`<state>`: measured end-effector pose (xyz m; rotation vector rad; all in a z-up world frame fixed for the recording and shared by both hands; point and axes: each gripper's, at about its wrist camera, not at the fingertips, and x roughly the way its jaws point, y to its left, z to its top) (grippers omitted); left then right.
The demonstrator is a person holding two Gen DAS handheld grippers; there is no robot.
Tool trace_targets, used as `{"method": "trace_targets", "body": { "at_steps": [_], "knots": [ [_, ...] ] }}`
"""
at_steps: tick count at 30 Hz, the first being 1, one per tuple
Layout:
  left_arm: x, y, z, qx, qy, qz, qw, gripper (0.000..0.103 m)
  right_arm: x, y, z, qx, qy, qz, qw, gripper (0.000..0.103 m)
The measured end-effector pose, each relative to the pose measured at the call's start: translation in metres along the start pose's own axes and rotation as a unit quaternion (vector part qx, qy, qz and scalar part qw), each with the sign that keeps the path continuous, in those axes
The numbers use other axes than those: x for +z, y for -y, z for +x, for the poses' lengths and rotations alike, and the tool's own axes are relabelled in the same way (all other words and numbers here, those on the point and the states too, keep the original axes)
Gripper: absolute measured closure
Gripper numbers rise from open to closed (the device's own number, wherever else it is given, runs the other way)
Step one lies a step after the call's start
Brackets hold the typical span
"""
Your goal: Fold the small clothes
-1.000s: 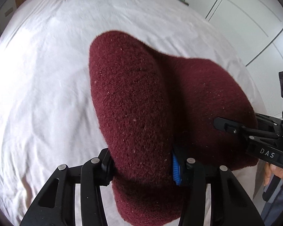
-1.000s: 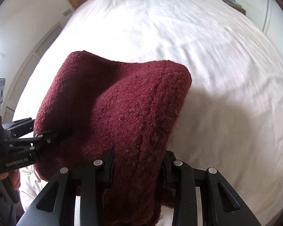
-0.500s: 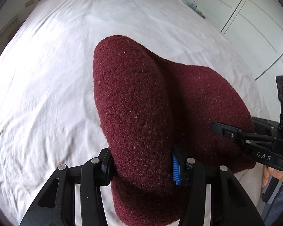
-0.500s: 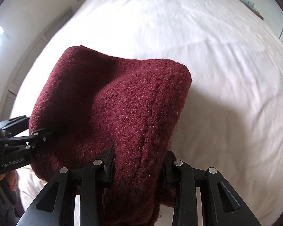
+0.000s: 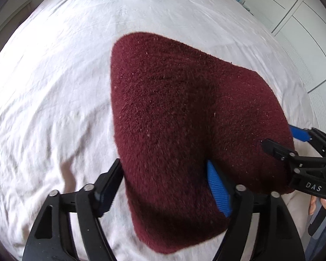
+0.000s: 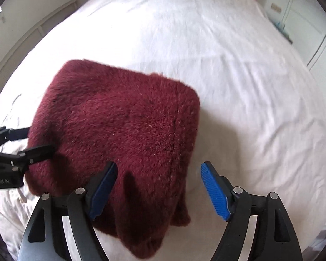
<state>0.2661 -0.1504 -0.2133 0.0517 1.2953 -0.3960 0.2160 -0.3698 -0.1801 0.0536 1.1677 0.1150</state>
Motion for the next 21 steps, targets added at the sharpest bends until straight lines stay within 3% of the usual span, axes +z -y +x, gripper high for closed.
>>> {"method": "trace_targets", "body": {
  "at_steps": [2,4,7,9,13,17,21],
  "knots": [
    [-0.003,0.0,-0.014,0.004,0.011,-0.001,0.9999,0.019,-0.001,0.004,-0.012,-0.002,0.014,-0.003,1.0,0.019],
    [-0.007,-0.002,-0.028,0.01,0.026,0.0,0.9996,0.001,-0.009,0.005,-0.022,0.0,0.027,-0.003,1.0,0.017],
    [-0.016,-0.005,-0.042,0.033,0.04,0.001,0.9986,0.001,-0.026,-0.002,-0.029,-0.006,0.039,-0.009,0.999,0.0],
    [-0.025,-0.008,-0.044,0.044,0.046,-0.003,0.998,0.001,-0.033,-0.001,-0.029,-0.011,0.046,-0.009,0.999,0.0],
    [-0.032,-0.013,-0.038,0.03,0.067,-0.019,0.9971,0.001,-0.043,0.007,-0.019,-0.012,0.041,0.01,0.999,0.0],
    [-0.04,-0.012,-0.041,0.038,0.081,-0.005,0.996,0.001,-0.047,0.017,-0.007,-0.018,0.04,0.03,0.999,0.0],
    [-0.04,-0.006,-0.027,0.072,0.079,0.015,0.9942,0.001,-0.054,0.026,0.004,-0.022,0.04,0.045,0.998,0.0]
  ]
}}
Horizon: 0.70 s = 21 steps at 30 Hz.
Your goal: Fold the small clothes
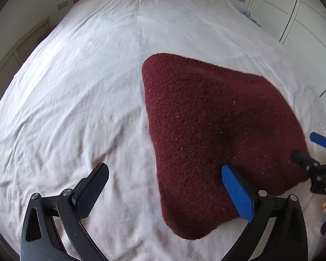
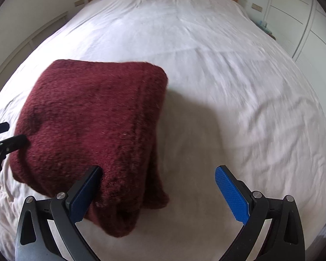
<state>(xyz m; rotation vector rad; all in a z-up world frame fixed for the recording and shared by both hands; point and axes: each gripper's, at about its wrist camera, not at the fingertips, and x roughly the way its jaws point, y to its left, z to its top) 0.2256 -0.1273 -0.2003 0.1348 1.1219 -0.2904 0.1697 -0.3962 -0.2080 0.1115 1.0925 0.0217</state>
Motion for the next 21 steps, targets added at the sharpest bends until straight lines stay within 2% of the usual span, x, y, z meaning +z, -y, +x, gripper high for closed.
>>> {"method": "trace_targets", "body": {
  "at_steps": [6,11,15,21],
  "knots": [
    [-0.01,-0.001,0.017,0.017,0.0,0.007,0.9998,0.0,-0.012,0.014,0.02,0.023,-0.003,0.019,1.0,0.0],
    [-0.012,-0.002,0.022,0.012,-0.003,0.007,0.9999,0.0,-0.014,0.017,0.02,0.029,-0.001,0.04,0.999,0.0],
    [-0.011,-0.005,0.016,0.0,0.005,0.0,1.0,0.001,-0.007,0.012,0.006,0.027,-0.012,0.034,0.999,0.0],
    [-0.016,-0.009,-0.016,0.006,0.018,-0.005,0.9998,0.001,-0.002,0.009,-0.043,0.024,0.012,0.021,0.999,0.0]
  ]
}}
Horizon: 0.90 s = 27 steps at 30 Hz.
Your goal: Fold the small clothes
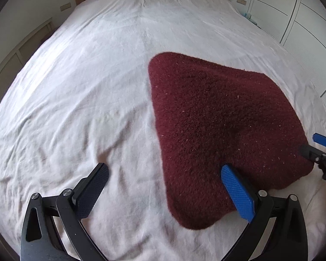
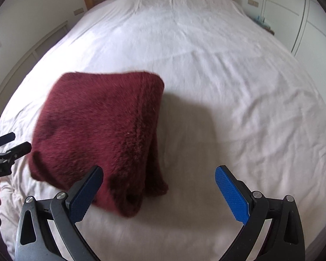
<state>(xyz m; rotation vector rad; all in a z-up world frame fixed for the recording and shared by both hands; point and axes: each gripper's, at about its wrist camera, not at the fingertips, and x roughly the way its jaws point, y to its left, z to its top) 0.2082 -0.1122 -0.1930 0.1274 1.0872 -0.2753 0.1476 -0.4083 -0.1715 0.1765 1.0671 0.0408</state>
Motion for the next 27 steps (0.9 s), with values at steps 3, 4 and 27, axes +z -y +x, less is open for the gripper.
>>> {"method": "trace_targets", "body": {
  "at_steps": [3,4,27],
  "knots": [
    [-0.002,-0.004,-0.024,0.016,0.011,-0.001,0.9998,0.001,-0.002,0.001,-0.027,0.003,0.012,-0.002,1.0,0.0],
    [-0.005,-0.006,-0.036,0.015,0.021,-0.003,0.9996,0.001,-0.004,0.003,-0.038,0.001,0.018,-0.001,1.0,0.0],
    [-0.043,-0.01,-0.117,0.056,0.016,-0.022,0.998,0.001,-0.055,0.03,-0.13,-0.041,0.047,0.028,0.998,0.0]
  ]
}}
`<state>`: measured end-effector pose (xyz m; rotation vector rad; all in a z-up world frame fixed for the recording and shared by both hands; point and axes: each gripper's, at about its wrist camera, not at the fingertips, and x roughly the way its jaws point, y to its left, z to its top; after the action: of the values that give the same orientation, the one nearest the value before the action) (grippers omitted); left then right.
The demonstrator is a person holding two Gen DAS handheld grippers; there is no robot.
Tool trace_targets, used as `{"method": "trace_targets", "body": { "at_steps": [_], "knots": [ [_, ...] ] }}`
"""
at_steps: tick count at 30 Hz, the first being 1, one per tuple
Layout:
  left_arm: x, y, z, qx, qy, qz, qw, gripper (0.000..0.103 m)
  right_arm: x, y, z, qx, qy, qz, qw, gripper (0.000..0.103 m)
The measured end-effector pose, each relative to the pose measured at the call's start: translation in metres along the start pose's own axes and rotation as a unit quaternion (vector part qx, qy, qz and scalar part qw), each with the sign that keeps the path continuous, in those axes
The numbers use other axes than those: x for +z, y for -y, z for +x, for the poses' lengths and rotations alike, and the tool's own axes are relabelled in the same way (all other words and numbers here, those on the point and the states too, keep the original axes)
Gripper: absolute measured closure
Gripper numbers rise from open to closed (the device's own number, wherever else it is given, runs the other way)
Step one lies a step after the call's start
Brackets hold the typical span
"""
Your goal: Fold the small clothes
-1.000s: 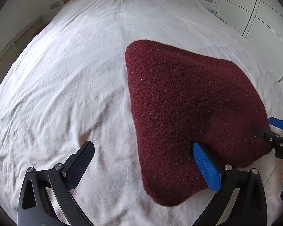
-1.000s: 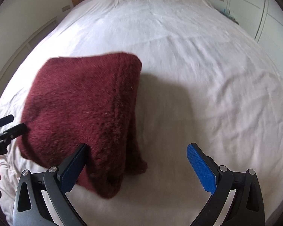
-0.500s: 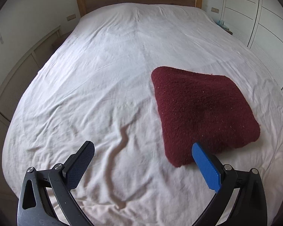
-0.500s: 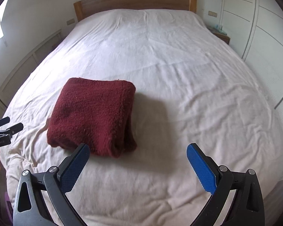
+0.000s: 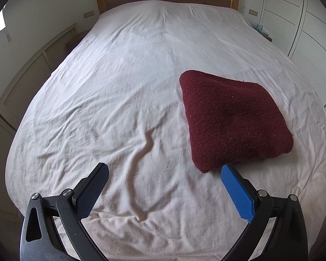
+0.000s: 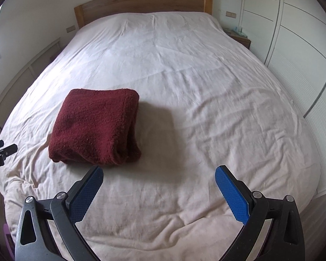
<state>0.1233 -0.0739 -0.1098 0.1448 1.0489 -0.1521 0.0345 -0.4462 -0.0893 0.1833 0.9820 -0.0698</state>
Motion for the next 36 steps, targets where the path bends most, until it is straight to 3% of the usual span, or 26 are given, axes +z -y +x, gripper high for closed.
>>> {"method": "trace_targets", "body": {
  "at_steps": [36],
  "knots": [
    [-0.0038,0.0073,-0.0064,-0.001,-0.006,0.013,0.9999,0.001,-0.0031,-0.0033,0.0012,-0.001,-0.012,-0.013,1.0,0.0]
  ]
}}
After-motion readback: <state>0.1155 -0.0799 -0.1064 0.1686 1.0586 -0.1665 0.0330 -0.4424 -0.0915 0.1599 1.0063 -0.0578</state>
